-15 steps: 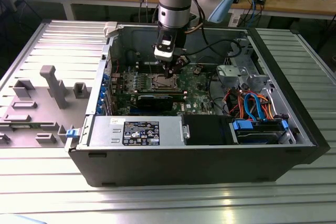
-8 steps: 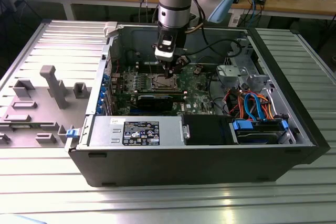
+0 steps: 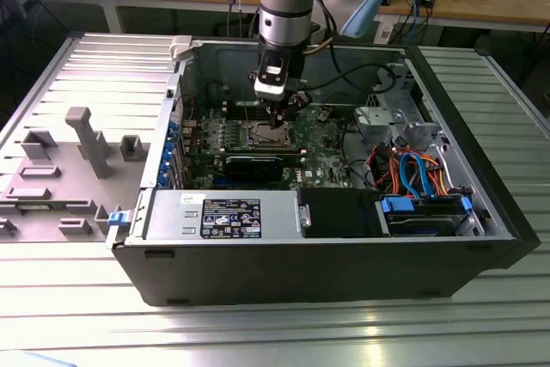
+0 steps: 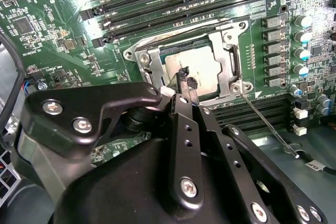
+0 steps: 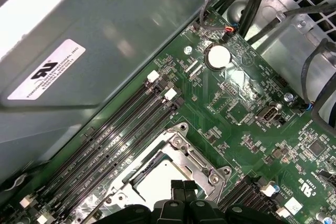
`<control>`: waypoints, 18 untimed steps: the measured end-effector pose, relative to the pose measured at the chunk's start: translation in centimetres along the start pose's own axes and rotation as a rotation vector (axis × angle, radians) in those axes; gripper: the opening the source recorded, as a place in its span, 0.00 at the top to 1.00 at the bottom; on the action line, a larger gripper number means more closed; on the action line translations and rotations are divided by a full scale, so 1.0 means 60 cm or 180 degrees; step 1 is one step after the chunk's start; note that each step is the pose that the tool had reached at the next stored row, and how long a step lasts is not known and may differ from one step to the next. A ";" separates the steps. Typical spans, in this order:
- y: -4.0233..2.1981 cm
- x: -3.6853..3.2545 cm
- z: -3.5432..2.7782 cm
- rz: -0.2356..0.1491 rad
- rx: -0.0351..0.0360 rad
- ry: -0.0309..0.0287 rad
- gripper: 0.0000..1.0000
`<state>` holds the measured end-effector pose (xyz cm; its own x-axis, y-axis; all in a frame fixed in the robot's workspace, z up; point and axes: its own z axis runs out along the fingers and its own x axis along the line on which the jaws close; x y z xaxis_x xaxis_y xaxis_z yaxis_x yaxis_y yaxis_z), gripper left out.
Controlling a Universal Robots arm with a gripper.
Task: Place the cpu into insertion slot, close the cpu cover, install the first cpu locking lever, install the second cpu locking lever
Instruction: 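Install the first cpu locking lever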
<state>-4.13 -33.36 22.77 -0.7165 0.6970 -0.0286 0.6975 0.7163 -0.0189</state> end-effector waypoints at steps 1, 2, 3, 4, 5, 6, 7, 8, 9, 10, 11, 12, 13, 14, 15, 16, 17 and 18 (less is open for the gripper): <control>0.000 0.000 0.000 -0.0009 0.0000 0.0000 0.89; 0.000 0.000 0.000 -0.0016 0.0000 0.0000 0.89; 0.000 0.000 0.000 -0.0028 -0.0001 -0.0001 0.89; 0.000 0.000 0.000 -0.0036 -0.0001 -0.0001 0.89; 0.000 0.000 0.000 -0.0047 -0.0001 -0.0001 0.89; 0.000 0.000 0.000 -0.0055 -0.0002 -0.0001 0.89; 0.000 0.000 0.000 -0.0065 -0.0002 -0.0001 0.89; 0.000 0.000 0.000 -0.0071 -0.0002 -0.0001 0.89; 0.000 0.000 0.000 -0.0076 -0.0002 -0.0001 0.89; 0.000 0.000 0.000 -0.0085 -0.0002 -0.0002 0.89; 0.000 0.000 0.000 -0.0091 -0.0002 -0.0002 0.89; 0.000 0.000 0.000 -0.0096 -0.0003 -0.0002 0.89; 0.000 0.000 0.000 -0.0106 -0.0003 -0.0002 0.89; 0.000 0.000 0.000 -0.0123 -0.0004 -0.0002 0.89; 0.000 0.000 0.000 -0.0134 -0.0004 -0.0003 0.89; 0.000 0.000 0.000 -0.0143 -0.0004 -0.0003 0.89; 0.000 0.000 0.000 -0.0151 -0.0004 -0.0003 0.89; 0.000 0.000 0.000 -0.0156 -0.0004 -0.0003 0.89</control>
<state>-4.13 -33.36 22.77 -0.7499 0.6609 -0.0286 0.6615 0.7497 -0.0189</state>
